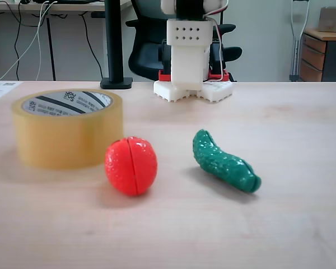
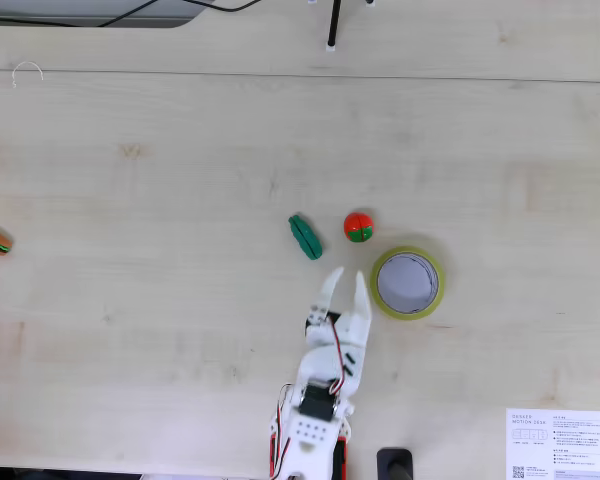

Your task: Grasp a cucumber and put it in the hole.

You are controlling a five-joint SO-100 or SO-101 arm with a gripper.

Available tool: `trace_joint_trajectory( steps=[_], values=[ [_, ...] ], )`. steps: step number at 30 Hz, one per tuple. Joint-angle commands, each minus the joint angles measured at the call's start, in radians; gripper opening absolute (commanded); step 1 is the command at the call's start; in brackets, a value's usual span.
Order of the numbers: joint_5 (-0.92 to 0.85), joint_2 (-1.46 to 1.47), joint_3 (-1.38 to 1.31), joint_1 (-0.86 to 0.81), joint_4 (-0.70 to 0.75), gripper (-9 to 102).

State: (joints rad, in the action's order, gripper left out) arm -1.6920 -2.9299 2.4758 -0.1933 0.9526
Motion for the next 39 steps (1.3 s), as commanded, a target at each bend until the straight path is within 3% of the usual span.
trace_joint_trajectory(
  steps=[1, 11, 16, 25, 39],
  values=[
    [-0.037, 0.255, -0.284, -0.009, 0.017, 10],
    [-0.149, 0.653, -0.508, 0.066, -0.008, 22],
    [-0.319, 0.765, -0.506, 0.140, -0.028, 30],
    [-0.595, 0.943, -0.499, 0.218, -0.048, 34],
    [-0.621, 1.206, -0.500, 0.302, -0.212, 39]
  ],
)
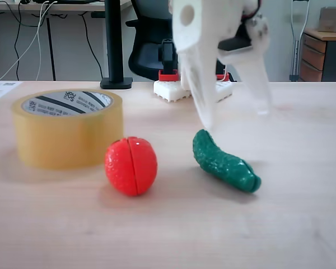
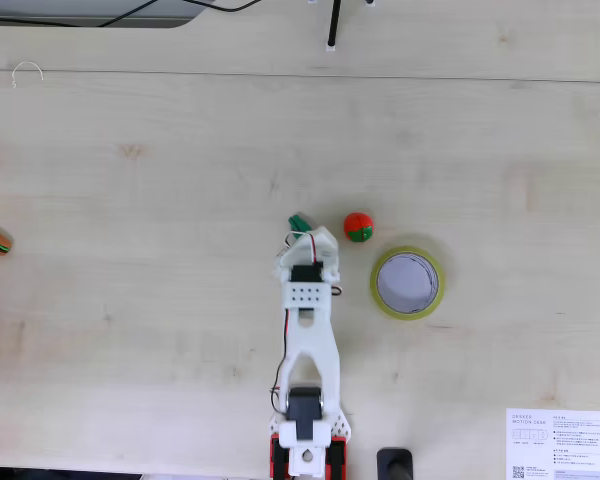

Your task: Grasp a cucumber and put it in the hole.

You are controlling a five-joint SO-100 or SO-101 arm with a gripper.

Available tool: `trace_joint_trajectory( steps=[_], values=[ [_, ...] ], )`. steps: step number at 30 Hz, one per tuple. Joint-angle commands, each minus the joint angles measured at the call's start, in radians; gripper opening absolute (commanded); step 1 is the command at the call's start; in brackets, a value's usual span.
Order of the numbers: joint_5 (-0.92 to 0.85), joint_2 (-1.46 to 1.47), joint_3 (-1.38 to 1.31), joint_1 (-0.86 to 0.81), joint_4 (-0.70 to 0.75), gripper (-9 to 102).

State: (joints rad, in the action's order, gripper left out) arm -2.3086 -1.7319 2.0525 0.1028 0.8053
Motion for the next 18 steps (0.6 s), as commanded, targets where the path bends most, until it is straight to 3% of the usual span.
trace_joint_trajectory(
  steps=[1, 18],
  values=[
    [-0.005, 0.023, -0.077, 0.006, -0.078, 39],
    [-0.005, 0.167, -0.084, -0.026, -0.219, 40]
  ],
)
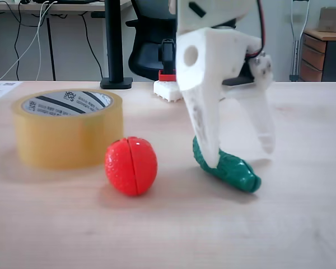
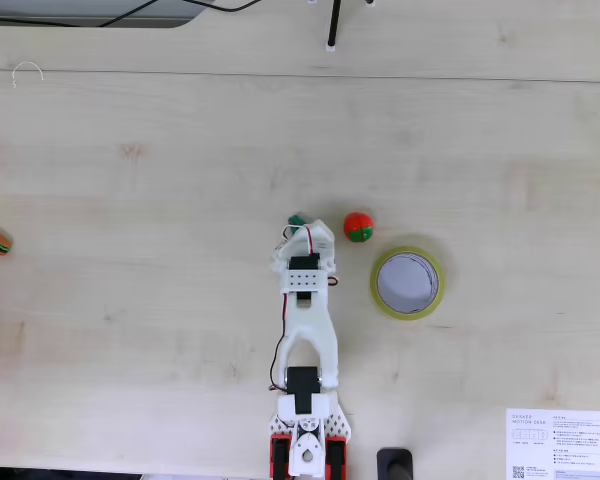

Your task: Grasp a cucumber and put it in the hole.

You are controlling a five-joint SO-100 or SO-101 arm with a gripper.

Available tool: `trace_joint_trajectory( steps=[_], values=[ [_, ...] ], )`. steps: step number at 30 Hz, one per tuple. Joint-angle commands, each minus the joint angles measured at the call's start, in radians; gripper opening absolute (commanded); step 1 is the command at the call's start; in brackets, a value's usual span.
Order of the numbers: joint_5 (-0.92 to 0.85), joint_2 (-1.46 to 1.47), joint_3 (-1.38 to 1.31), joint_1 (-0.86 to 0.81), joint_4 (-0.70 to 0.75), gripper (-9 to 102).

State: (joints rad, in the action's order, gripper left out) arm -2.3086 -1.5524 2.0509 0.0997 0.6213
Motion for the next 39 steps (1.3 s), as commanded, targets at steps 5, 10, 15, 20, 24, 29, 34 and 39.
trace_joint_trajectory(
  steps=[5, 10, 15, 20, 24, 29, 34, 39],
  values=[
    [-0.005, 0.014, -0.083, -0.051, -0.038, 38],
    [0.006, 0.046, -0.083, -0.061, -0.044, 36],
    [0.009, 0.081, -0.091, -0.061, -0.044, 34],
    [0.026, 0.120, -0.091, -0.061, -0.044, 32],
    [0.048, 0.150, -0.086, -0.060, -0.043, 32],
    [0.077, 0.176, -0.080, -0.060, -0.041, 30],
    [0.112, 0.184, -0.048, -0.060, -0.038, 28],
    [0.129, 0.170, 0.000, -0.060, -0.038, 25]
  ],
)
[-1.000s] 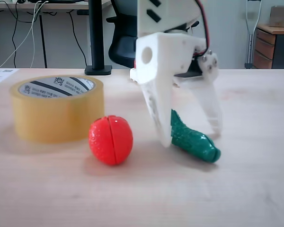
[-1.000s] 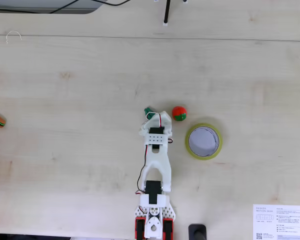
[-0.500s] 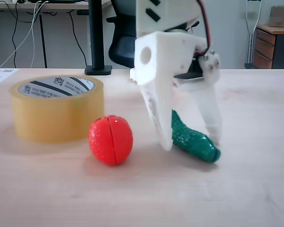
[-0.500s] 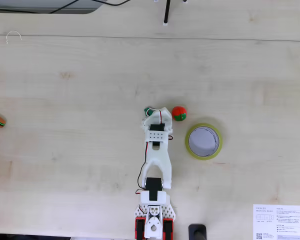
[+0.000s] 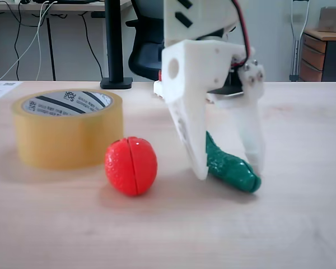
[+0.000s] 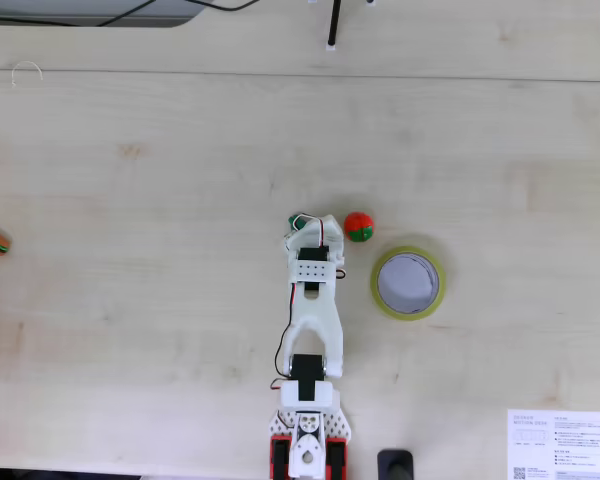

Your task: Grasp a cucumber and put it in the hole.

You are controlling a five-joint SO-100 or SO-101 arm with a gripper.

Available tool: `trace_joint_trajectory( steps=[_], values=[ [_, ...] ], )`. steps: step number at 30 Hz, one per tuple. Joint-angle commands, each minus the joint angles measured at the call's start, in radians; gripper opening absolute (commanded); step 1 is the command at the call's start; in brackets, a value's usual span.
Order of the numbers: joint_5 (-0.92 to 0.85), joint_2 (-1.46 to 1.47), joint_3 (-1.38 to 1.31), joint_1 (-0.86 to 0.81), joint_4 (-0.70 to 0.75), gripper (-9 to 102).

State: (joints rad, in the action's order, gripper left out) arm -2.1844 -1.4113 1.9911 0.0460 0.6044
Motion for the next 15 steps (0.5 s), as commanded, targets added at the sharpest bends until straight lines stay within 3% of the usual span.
trace_joint_trajectory(
  steps=[1, 15],
  values=[
    [0.006, 0.021, 0.066, -0.006, -0.020, 25],
    [0.038, -0.071, 0.138, -0.008, 0.078, 17]
  ],
)
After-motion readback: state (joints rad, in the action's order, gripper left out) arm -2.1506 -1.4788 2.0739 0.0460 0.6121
